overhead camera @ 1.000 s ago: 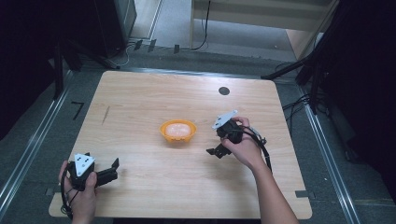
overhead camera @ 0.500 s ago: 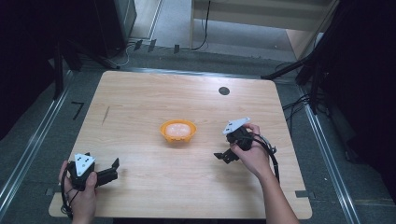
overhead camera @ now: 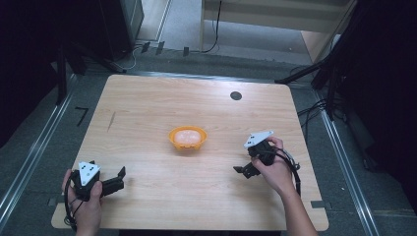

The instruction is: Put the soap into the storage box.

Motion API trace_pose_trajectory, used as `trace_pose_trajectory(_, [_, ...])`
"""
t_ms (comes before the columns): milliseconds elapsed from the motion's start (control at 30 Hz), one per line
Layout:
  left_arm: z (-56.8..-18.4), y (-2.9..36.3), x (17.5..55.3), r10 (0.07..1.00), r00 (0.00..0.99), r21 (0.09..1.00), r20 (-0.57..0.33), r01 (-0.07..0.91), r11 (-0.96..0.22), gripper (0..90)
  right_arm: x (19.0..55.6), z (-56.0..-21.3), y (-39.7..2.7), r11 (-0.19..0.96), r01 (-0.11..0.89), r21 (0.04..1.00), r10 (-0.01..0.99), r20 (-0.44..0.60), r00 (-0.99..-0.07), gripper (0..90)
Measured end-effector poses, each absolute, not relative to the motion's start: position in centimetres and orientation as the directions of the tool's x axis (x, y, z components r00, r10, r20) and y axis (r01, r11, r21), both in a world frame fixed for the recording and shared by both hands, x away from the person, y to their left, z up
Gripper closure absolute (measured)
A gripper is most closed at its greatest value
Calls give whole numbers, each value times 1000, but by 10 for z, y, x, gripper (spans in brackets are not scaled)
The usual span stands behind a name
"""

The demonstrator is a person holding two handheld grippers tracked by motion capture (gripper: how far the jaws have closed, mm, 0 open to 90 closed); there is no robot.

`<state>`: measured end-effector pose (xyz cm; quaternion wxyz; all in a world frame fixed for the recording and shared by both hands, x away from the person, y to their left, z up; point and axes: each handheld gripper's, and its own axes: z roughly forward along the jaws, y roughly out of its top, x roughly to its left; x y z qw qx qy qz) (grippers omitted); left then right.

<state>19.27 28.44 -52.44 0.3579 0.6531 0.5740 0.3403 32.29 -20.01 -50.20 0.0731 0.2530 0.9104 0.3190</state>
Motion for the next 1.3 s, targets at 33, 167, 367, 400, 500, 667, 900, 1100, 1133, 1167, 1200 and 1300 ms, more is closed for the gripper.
trace_pose_trajectory(33, [-524,284,193,993,109,858,34,506,-85,0,322,-503,-202,667,415,619,509,28,-860,0])
trace_pose_trajectory(167, [-524,284,193,993,110,858,35,506,-86,0,318,-507,-209,658,424,622,518,35,-854,0])
trace_pose_trajectory(367, [-524,284,193,993,111,858,37,506,-88,0,313,-513,-218,643,438,628,532,45,-846,0])
trace_pose_trajectory(400, [-524,284,193,993,111,858,37,506,-88,0,311,-513,-220,639,448,625,539,51,-841,0])
trace_pose_trajectory(500, [-524,284,193,993,110,858,36,506,-87,0,309,-514,-224,630,451,632,546,53,-836,0])
trace_pose_trajectory(667, [-524,284,193,993,112,858,37,506,-89,0,303,-515,-234,605,469,643,569,62,-820,0])
trace_pose_trajectory(900, [-524,284,193,993,113,857,41,507,-93,0,294,-522,-249,574,483,661,591,73,-803,0])
trace_pose_trajectory(1100, [-524,284,193,993,112,857,43,506,-94,0,284,-528,-262,533,503,680,615,97,-782,0])
trace_pose_trajectory(1133, [-524,283,193,993,111,857,43,506,-94,0,282,-529,-264,524,503,687,620,98,-779,0])
trace_pose_trajectory(1167, [-524,283,193,993,112,857,43,506,-95,0,281,-530,-266,521,500,692,622,93,-777,0])
trace_pose_trajectory(1200, [-524,283,193,993,109,858,45,506,-94,0,279,-531,-269,510,504,697,627,100,-773,0])
trace_pose_trajectory(1300, [-524,283,192,993,110,857,48,505,-97,0,274,-534,-276,479,513,712,639,118,-760,0])
